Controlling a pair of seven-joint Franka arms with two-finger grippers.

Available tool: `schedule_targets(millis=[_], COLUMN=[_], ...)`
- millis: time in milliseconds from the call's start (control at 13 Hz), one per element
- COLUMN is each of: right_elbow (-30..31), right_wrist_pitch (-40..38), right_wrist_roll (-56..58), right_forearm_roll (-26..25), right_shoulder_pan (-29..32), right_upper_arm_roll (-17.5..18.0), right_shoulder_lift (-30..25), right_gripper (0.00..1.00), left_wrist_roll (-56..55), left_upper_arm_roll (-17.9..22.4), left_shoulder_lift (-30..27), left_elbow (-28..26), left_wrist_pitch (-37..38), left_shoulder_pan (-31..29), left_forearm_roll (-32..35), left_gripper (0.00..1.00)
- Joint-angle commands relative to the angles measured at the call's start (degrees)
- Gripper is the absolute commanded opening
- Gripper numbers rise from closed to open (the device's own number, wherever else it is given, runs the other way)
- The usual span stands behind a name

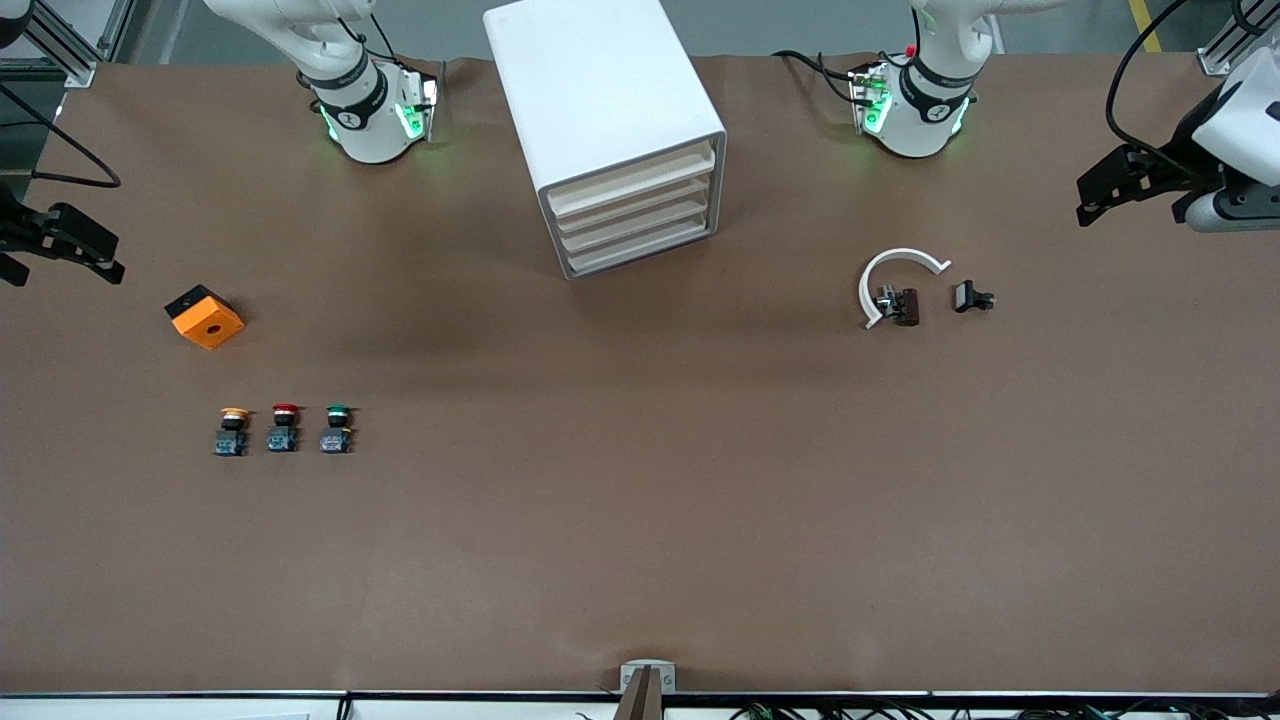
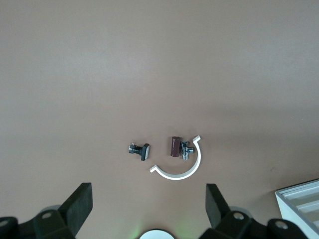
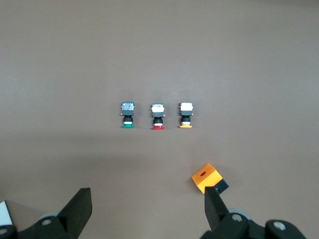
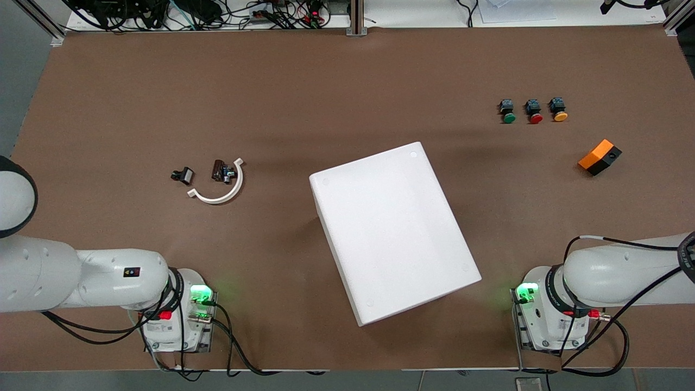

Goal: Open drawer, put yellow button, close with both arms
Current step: 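Reach the left gripper toward the drawer while the right gripper reaches the buttons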

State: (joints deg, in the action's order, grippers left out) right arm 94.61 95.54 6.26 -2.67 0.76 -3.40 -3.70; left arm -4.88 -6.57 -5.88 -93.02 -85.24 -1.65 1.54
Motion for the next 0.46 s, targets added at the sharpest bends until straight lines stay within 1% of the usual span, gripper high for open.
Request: schedule_targets(millis=[0,231,385], right_elbow=[-0.7,-0.7,-0.7], right_wrist_pitch=[-0.3,-0.3,-0.3], right_wrist_roll=[0.1,0.2,0.3], right_forearm_roll=[1.6,1.6,1.6], right_shoulder_pan=[0.5,0.3,0.4], right_upper_arm_roll=[0.1,0.1,0.1], right_shoulder_lift=[-0.7,-0.6,-0.6], right_gripper=[1.0,1.0,1.0], left_wrist_roll=[1.1,0.0,1.2], left_upper_arm_roll=[0.1,-0.2,-0.4], left_shoulder_lift=[0.3,2.3,6.1], left_elbow=[1.3,1.4,1.4], left_wrist_pitch=[1.4,1.4,1.4], left_shoulder_pan=[-0.3,0.2,0.2], left_forearm_roll=[-0.8,-0.7,-1.2], left_gripper=[1.0,1.0,1.0])
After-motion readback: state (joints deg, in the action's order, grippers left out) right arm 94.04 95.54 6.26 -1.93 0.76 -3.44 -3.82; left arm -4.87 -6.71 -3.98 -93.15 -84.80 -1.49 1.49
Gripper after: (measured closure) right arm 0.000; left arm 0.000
